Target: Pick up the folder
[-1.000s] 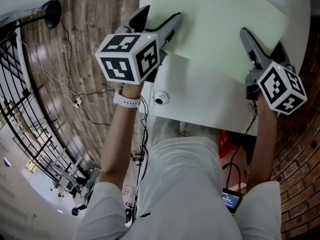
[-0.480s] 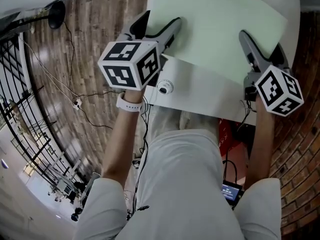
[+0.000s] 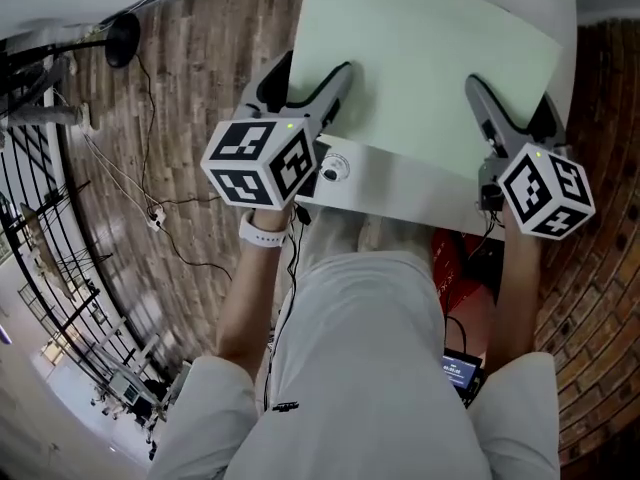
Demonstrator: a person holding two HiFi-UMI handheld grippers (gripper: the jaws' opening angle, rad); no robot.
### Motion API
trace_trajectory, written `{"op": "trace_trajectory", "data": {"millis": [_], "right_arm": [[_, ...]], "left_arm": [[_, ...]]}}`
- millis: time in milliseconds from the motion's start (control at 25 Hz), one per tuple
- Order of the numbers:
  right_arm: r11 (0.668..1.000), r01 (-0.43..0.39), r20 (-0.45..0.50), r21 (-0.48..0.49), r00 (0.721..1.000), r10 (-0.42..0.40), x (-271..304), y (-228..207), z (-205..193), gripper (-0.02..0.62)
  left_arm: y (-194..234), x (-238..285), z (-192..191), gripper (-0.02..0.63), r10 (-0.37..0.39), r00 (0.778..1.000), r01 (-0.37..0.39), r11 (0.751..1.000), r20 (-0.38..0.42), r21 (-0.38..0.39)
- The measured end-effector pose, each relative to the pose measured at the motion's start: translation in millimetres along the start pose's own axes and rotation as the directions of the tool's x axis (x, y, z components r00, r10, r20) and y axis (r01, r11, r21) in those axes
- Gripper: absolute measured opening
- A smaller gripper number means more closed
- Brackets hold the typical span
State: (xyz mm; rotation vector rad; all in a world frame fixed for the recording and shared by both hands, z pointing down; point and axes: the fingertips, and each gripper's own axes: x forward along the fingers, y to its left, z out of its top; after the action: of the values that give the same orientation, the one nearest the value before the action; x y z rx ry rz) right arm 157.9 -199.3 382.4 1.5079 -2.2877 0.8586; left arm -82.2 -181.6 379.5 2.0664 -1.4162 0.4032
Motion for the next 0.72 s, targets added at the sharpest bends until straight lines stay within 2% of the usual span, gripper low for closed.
{"op": "trace_trajectory", "data": {"millis": [720], "right_arm": [[0.999, -0.014, 0.135, -0.049, 0.991, 0.020, -73, 44, 33, 0.476]], "left_arm": [[-29, -80, 27, 0.341, -0.007, 0.989, -0.001, 0.999, 0.145, 0.054]]}}
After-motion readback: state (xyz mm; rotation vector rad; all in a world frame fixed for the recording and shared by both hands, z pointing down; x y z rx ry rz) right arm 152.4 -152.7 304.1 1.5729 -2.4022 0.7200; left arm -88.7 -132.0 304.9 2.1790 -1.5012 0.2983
